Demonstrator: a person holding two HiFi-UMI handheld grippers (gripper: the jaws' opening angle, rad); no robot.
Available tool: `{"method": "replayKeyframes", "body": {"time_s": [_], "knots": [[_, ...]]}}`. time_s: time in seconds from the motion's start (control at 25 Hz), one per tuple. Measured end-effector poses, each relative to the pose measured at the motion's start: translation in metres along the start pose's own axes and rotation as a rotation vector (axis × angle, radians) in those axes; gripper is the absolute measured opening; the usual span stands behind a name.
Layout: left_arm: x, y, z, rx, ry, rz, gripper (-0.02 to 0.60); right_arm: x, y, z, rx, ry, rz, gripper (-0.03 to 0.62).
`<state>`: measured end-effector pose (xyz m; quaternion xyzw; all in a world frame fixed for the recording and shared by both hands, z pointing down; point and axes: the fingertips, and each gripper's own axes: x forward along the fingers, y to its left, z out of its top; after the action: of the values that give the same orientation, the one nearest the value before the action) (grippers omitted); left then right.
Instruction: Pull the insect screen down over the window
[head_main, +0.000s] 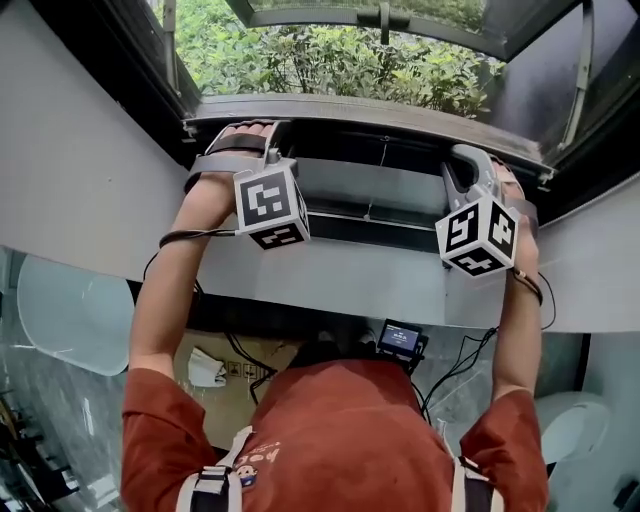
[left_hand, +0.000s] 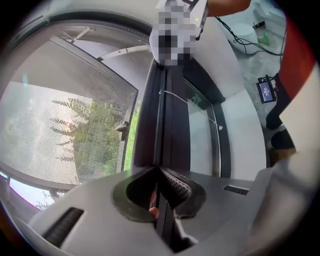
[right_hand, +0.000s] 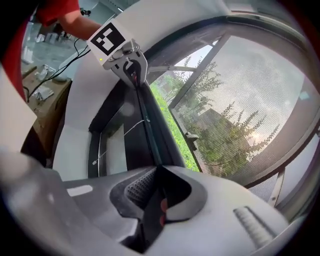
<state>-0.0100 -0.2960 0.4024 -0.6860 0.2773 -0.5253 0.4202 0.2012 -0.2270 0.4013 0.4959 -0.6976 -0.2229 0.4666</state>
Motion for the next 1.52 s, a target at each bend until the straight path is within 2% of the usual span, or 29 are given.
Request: {"method": "replayKeyframes", "body": {"time_s": [0.2,0.52,0.72,0.84,1.0,1.2,1.52], "knots": [[0.0,0.0,-0.001,0.006,-0.013,0.033,0.014,-0.001,-0.001,0.001,-0.037,0.0,-0.026,0.043],[-0.002,0.002,-0.001,0.006,-0.027,0.034,0.017,-0.002,-0.003,0.003,-0.022,-0.032,-0.037,0.046],[0.001,0.008,0.001,0.028,-0.042,0.097,0.02,-0.003,-0.004,0.003,-0.005,-0.039,-0.04,0.06],[0.001,0.009,0.0,0.04,-0.025,0.083,0.02,-0.001,-0.005,0.004,-0.016,-0.027,-0.035,0.053],[-0.001,0.004,0.001,0.046,-0.004,0.068,0.018,-0.002,-0.001,0.001,-0.094,0.04,0.005,0.035],[-0.002,0.003,0.002,0.061,-0.005,0.074,0.015,-0.002,0.003,-0.003,-0.134,0.088,0.0,0.032],[-0.001,0.0,0.0,0.025,0.006,-0.057,0.014,0.0,0.006,-0.003,-0.111,0.148,0.153,0.029]]}}
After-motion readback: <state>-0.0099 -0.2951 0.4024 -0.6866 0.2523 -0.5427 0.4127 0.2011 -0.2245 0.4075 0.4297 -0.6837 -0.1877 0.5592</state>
